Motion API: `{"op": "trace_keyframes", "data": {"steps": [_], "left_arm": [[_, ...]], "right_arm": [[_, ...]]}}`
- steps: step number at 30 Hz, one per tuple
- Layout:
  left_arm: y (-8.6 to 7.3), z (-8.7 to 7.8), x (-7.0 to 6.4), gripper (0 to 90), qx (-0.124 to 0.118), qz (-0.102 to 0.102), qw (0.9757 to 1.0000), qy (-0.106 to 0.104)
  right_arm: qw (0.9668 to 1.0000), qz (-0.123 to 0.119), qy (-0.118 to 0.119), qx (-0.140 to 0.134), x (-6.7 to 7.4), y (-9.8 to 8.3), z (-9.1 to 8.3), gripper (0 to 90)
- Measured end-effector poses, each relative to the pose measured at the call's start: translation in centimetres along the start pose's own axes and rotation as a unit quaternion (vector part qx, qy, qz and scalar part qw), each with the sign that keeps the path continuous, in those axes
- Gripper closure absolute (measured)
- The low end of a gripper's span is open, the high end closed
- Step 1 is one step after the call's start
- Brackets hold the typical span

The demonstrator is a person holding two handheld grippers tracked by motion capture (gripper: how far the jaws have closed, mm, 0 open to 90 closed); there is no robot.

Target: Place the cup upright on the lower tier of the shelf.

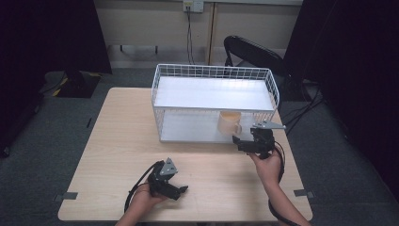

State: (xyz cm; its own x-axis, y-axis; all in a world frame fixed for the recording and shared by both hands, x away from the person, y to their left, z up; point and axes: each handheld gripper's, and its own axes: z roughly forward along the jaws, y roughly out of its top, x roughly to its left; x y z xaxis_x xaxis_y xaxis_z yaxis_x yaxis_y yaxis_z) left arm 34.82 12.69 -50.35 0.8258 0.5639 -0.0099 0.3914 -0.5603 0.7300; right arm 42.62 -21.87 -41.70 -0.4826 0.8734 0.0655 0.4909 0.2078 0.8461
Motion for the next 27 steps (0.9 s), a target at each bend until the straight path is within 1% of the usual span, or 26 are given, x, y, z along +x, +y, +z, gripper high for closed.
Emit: {"op": "trace_keyframes", "data": {"steps": [9,15,19,24,27], "left_arm": [[0.0,0.0,0.0,6.8,0.000,0.000,1.0000,0.000],[0.0,0.0,0.0,6.8,0.000,0.000,1.0000,0.000],[0.0,0.0,0.0,6.8,0.000,0.000,1.0000,0.000],[0.0,0.0,0.0,6.8,0.000,0.000,1.0000,0.000],[0.0,0.0,0.0,6.8,0.000,0.000,1.0000,0.000]], "right_arm": [[0.9999,-0.007,0.011,0.003,-0.3,-0.4,-0.8,14.5],[0.9998,-0.005,0.019,0.005,-0.3,-0.7,-1.1,14.5],[0.9997,-0.011,0.021,0.008,-0.2,-1.0,-1.3,14.5],[0.9996,-0.008,0.027,0.008,-0.3,-1.3,-1.8,14.5],[0.9994,-0.011,0.031,0.010,-0.3,-1.6,-2.0,14.5]]}}
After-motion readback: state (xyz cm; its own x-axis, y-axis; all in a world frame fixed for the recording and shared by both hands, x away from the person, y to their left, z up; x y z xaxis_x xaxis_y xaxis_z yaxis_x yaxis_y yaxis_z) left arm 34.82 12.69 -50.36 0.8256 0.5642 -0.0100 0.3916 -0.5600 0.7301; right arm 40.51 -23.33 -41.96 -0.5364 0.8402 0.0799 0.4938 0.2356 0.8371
